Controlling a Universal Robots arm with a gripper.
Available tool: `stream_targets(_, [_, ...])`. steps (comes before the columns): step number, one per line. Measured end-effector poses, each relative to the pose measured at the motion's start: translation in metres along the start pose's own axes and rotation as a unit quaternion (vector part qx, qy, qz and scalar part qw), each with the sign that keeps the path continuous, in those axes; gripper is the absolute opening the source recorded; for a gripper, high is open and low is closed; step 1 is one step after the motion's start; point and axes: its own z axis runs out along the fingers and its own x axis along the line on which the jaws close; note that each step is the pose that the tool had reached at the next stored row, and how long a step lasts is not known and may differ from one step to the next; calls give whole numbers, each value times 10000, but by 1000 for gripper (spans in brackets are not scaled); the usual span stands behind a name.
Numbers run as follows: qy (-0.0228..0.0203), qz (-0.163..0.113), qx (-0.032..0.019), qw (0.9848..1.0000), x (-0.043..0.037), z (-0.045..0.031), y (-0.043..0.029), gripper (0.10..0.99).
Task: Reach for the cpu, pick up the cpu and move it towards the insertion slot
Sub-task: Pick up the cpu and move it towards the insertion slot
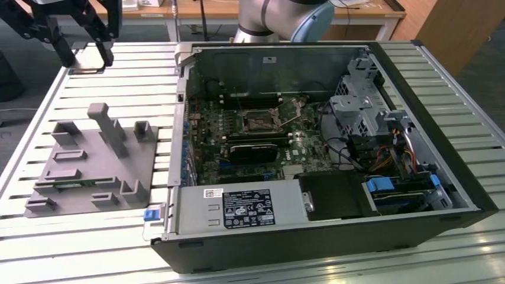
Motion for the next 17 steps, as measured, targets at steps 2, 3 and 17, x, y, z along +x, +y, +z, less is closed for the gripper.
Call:
stream_targets(2, [0,0,0,10000,-48,0,0,541])
stream_targets(3, [0,0,0,10000,-73,0,0,541])
stream_targets(17, [0,0,0,10000,-447,-4,4,541])
